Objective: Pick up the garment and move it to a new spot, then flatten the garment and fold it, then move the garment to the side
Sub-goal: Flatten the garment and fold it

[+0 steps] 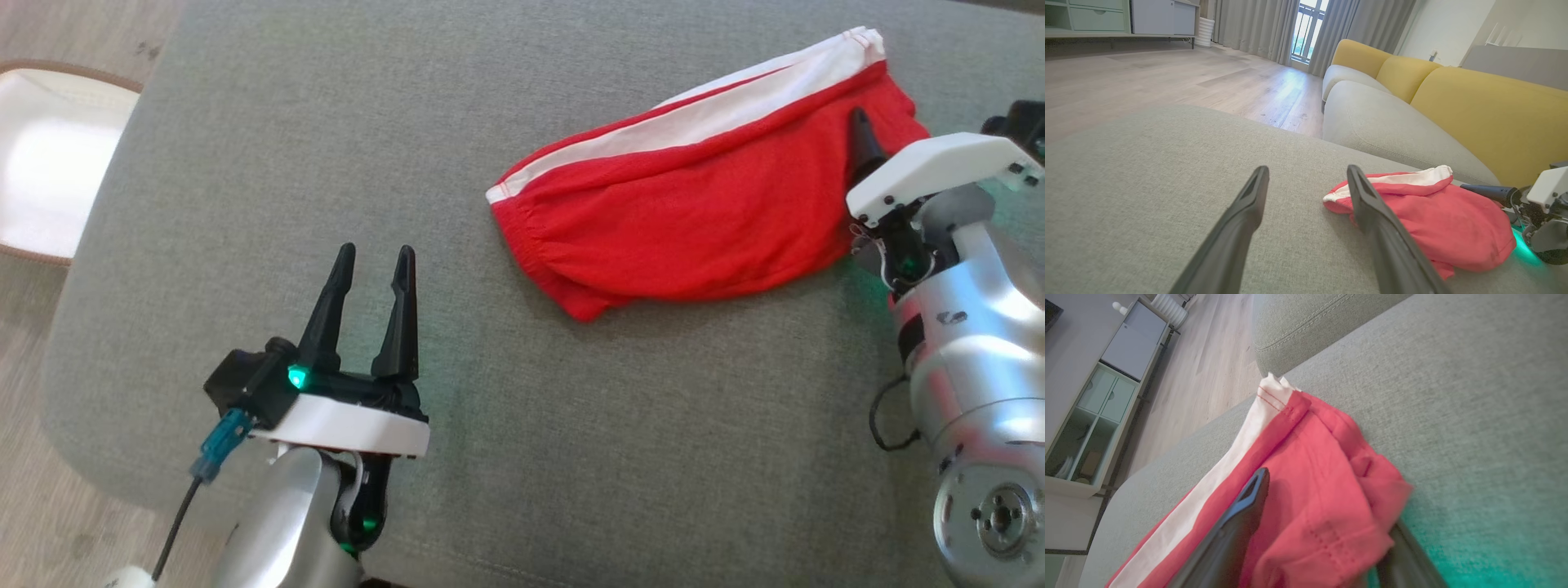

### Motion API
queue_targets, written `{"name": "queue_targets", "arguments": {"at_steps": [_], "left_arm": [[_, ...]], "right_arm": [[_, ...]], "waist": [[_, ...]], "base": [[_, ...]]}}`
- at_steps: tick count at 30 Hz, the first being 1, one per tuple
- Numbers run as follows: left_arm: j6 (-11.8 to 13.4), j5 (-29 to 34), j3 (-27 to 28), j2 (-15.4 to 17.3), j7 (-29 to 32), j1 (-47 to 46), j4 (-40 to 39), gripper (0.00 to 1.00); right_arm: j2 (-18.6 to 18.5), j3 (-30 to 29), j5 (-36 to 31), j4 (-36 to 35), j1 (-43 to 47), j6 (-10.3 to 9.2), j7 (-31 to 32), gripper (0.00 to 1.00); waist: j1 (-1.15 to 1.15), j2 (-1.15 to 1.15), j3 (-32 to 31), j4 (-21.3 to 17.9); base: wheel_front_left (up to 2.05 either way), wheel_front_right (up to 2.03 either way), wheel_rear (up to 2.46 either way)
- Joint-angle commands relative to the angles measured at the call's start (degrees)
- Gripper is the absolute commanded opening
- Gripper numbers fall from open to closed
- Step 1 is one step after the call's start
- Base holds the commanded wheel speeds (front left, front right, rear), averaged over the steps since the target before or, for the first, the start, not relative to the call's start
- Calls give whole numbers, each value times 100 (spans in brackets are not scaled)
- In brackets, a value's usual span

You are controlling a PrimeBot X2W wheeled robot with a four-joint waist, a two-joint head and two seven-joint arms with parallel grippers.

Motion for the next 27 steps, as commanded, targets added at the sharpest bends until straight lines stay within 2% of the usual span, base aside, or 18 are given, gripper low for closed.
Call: {"name": "queue_targets", "arguments": {"at_steps": [1,6,11,19,27], "left_arm": [[-34,0,187,44,-29,-151,-170,100],[-34,43,229,44,-29,-192,-141,100],[-34,67,399,44,-29,-119,-149,100],[-34,172,517,44,-29,73,-131,100],[-34,276,575,44,-29,340,-152,100]], "right_arm": [[262,66,2,158,101,-4,121,0],[264,319,205,215,-34,-4,-115,0],[264,479,463,228,-50,-4,-643,0],[232,263,706,135,281,-4,-1511,0],[223,101,1042,-413,1093,-4,-1834,0]], "waist": [[0,0,-5,-43],[0,0,0,-157],[0,0,-71,-316],[0,0,-443,-627],[0,0,-801,-1060]], "base": [[0,0,0],[0,0,0],[0,0,0],[0,0,0],[0,0,0]]}}
